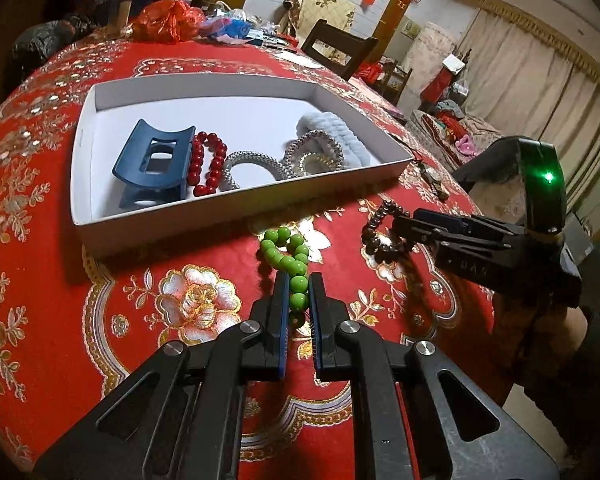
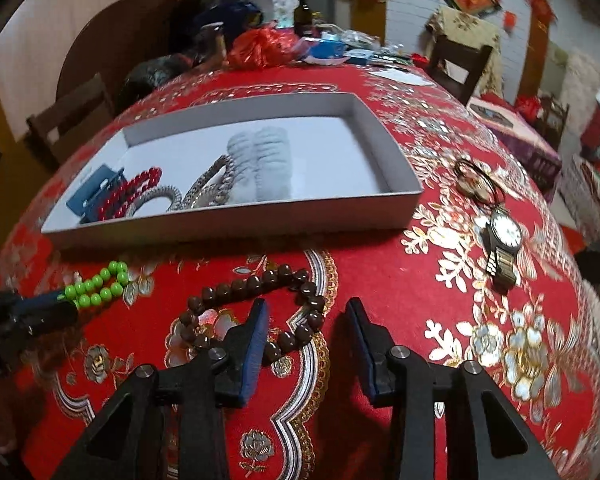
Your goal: Organize jewelry
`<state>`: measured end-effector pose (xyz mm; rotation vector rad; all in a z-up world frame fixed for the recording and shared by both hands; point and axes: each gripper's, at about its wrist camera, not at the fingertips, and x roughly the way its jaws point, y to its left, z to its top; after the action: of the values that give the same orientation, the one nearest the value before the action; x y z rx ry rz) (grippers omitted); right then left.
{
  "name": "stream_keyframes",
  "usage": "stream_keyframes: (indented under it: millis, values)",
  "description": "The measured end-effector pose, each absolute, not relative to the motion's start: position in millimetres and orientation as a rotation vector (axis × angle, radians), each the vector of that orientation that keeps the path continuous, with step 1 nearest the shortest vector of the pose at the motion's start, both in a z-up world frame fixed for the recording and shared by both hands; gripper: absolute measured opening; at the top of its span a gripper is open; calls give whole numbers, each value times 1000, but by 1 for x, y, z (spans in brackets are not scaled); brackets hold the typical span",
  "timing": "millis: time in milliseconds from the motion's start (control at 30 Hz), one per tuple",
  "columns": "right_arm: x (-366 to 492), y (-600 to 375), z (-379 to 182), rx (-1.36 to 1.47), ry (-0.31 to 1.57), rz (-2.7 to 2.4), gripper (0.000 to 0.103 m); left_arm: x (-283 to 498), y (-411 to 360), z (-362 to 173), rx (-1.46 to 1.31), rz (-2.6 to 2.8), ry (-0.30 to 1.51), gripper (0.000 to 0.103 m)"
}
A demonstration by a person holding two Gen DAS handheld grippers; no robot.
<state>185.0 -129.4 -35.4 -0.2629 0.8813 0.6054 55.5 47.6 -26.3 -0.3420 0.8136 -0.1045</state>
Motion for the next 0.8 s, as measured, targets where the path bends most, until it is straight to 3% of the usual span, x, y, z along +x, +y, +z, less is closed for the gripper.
stream_keyframes:
  millis: [167,233,500,800]
  values:
    - [181,-128,-35,-283,872,620,12,55,49,-27,-350,-105,813,8]
    - [175,-128,-35,-295,865,608,8,54,49,-27,-351,-107,809,8]
    - [157,-159,-9,-125,708,602,8,52,49,-26,-344,-102,802,8]
    - [149,-169,2,-28,685,615,8,53,50,-26,-345,-104,801,8]
